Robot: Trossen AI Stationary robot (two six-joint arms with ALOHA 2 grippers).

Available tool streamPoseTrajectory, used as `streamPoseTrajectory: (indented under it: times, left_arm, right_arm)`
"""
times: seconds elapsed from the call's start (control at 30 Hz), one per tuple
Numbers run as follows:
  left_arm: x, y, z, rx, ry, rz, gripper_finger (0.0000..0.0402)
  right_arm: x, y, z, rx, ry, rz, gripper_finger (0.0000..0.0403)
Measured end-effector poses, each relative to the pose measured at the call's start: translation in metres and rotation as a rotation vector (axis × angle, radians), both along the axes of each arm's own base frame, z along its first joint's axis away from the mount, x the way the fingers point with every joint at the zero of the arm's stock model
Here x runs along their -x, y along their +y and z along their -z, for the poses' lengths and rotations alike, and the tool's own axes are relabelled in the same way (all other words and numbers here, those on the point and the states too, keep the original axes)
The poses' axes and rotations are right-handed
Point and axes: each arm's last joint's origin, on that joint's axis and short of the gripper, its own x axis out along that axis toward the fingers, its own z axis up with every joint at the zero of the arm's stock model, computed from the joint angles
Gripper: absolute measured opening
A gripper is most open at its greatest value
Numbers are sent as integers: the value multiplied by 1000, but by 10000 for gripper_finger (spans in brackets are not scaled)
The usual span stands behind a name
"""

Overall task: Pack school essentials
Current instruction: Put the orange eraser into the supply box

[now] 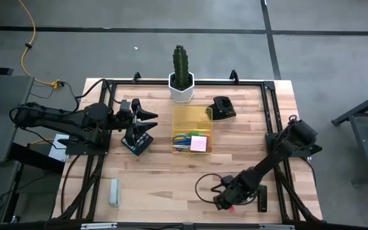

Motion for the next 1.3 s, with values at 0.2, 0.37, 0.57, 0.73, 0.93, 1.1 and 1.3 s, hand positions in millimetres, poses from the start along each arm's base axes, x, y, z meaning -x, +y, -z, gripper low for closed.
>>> streamPoseTrajectory:
  times: [0.2,0.37,0.57,0.73,0.93,1.1,1.3]
  left_arm:
    - [0,0,0,2,0,-1,170]
    - [0,0,0,2,0,-1,170]
    - [0,0,0,1,0,-2,170]
    - [0,0,0,1,1,-6,170]
    - [0,0,0,2,4,-7,170]
    - [0,0,1,2,4,-8,170]
    - [0,0,1,2,4,-8,170]
  right_arm:
    - [-1,1,14,47,43,35,178]
    - [0,1,19,66,71,39,178]
    - [8,-5,21,163,143,73,178]
    - [11,-10,22,224,167,100,178]
    - [13,-12,23,253,189,143,178]
    - [13,-6,22,208,172,174,178]
    - [13,6,15,183,177,267,178]
